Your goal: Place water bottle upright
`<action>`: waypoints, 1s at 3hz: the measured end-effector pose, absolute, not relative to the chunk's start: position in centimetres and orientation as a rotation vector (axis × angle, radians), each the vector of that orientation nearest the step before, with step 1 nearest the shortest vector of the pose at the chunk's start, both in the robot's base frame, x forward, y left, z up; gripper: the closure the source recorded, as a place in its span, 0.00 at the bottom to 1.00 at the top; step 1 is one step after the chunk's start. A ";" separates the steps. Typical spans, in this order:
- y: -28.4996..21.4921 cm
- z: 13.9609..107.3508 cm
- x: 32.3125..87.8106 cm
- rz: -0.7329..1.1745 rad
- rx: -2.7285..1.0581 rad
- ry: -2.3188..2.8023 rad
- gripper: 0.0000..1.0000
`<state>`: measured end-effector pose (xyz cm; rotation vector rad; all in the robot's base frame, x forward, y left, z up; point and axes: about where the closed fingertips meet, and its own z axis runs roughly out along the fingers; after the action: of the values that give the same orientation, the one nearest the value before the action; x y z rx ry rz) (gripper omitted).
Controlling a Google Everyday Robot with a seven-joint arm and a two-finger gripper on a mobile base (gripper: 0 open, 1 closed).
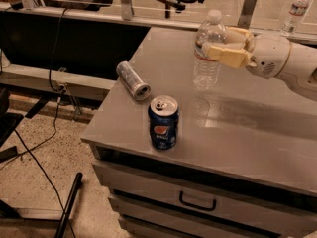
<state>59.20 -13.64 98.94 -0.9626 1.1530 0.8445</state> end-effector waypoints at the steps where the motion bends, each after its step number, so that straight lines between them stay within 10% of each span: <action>1: -13.6 98.1 59.1 0.840 -0.981 1.152 0.62; 3: -14.5 95.9 58.7 0.866 -0.939 1.158 0.07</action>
Offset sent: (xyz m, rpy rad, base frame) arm -0.0051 -0.0169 -0.0394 0.0116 0.0300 -0.0097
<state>58.71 -14.53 95.85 -0.9388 1.1583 0.8660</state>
